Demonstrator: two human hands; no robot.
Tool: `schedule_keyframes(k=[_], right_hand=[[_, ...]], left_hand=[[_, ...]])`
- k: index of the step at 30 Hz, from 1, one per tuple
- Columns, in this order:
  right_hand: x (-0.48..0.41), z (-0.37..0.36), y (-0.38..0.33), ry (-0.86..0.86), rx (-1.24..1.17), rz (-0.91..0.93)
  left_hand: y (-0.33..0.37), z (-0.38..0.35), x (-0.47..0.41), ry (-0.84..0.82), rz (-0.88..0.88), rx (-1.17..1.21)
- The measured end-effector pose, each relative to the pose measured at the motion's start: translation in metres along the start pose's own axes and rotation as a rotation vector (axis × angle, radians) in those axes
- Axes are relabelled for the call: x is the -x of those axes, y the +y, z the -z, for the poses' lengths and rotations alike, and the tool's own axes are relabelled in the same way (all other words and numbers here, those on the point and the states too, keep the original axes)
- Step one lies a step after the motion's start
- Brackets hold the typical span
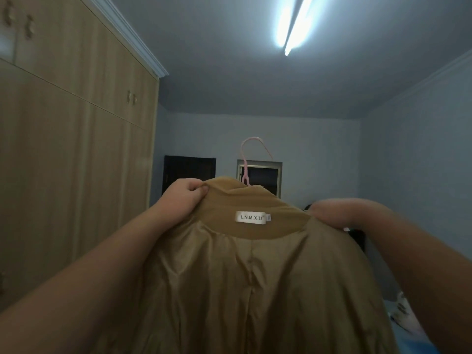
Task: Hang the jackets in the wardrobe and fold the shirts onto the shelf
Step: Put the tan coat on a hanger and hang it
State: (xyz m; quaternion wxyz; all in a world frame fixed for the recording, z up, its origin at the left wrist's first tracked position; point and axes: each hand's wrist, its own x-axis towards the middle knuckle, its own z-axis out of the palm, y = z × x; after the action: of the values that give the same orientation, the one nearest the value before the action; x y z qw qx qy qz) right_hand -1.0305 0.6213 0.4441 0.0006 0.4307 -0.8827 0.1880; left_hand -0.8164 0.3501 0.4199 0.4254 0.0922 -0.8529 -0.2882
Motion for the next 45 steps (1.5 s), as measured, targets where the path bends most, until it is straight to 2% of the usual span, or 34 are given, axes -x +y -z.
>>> schedule_keyframes(k=[1, 2, 4, 5, 6, 8, 10, 12, 16, 19, 21, 22, 23, 25, 26, 28, 30, 33, 36, 39, 42, 44, 45], right_hand=[[-0.001, -0.004, -0.006, 0.047, 0.103, 0.001], [0.002, -0.006, -0.015, 0.112, 0.094, 0.008], [0.008, -0.007, -0.026, 0.246, -0.213, 0.115], [0.008, -0.01, -0.029, 0.243, -0.349, 0.151], [0.01, -0.016, -0.033, 0.168, -0.362, 0.195], [0.011, -0.038, -0.037, 0.061, -0.139, 0.275], [0.005, -0.055, -0.036, 0.14, 0.006, 0.326], [0.003, -0.058, -0.034, 0.263, -0.032, 0.358], [0.005, -0.06, -0.031, 0.474, 0.005, 0.359], [0.008, -0.067, -0.027, 0.565, 0.102, 0.354], [0.009, -0.068, -0.027, 0.491, 0.11, 0.338], [0.009, -0.07, -0.027, 0.449, 0.118, 0.316], [0.007, -0.073, -0.027, 0.428, 0.133, 0.284], [0.0, -0.079, -0.025, 0.449, 0.172, 0.2], [-0.004, -0.083, -0.022, 0.466, 0.163, 0.152], [-0.012, -0.088, -0.016, 0.476, 0.053, 0.063], [-0.016, -0.09, -0.014, 0.455, -0.106, -0.01], [-0.012, -0.096, -0.027, 0.377, -0.41, -0.094], [0.004, -0.111, -0.047, 0.219, -0.837, -0.036], [0.015, -0.128, -0.054, 0.008, -0.923, 0.123], [0.015, -0.137, -0.039, -0.222, -0.87, 0.228], [0.011, -0.139, -0.017, -0.395, -0.886, 0.292], [0.007, -0.137, -0.007, -0.411, -0.874, 0.296]], left_hand=[[0.0, -0.002, 0.0, 0.016, 0.021, -0.024], [0.0, -0.005, -0.001, 0.015, 0.046, -0.055], [-0.001, -0.011, 0.001, -0.016, 0.1, -0.092], [-0.001, -0.013, 0.002, -0.024, 0.119, -0.093], [-0.002, -0.015, 0.003, -0.017, 0.129, -0.086], [-0.002, -0.016, 0.007, 0.012, 0.127, -0.067], [-0.004, -0.014, 0.01, 0.021, 0.092, -0.058], [-0.006, -0.011, 0.014, -0.012, 0.032, -0.054], [-0.008, -0.007, 0.025, -0.289, -0.067, -0.036], [-0.004, -0.002, 0.024, -0.524, -0.051, -0.024], [-0.005, 0.002, 0.021, -0.619, 0.019, -0.053], [-0.007, 0.002, 0.02, -0.621, 0.059, -0.139], [-0.008, -0.001, 0.018, -0.57, 0.074, -0.304], [-0.01, -0.017, 0.019, -0.323, 0.029, -0.682], [-0.008, -0.028, 0.023, -0.193, -0.033, -0.698], [-0.001, -0.051, 0.031, -0.104, -0.108, -0.41], [0.007, -0.073, 0.035, -0.195, -0.06, -0.194], [0.017, -0.098, 0.04, -0.394, 0.113, 0.044], [0.024, -0.118, 0.038, -0.442, 0.305, 0.385], [0.02, -0.128, 0.032, -0.323, 0.467, 0.544], [0.004, -0.127, 0.032, -0.412, 0.487, 0.541], [-0.005, -0.13, 0.032, -0.437, 0.478, 0.35], [-0.007, -0.133, 0.031, -0.43, 0.478, 0.261]])
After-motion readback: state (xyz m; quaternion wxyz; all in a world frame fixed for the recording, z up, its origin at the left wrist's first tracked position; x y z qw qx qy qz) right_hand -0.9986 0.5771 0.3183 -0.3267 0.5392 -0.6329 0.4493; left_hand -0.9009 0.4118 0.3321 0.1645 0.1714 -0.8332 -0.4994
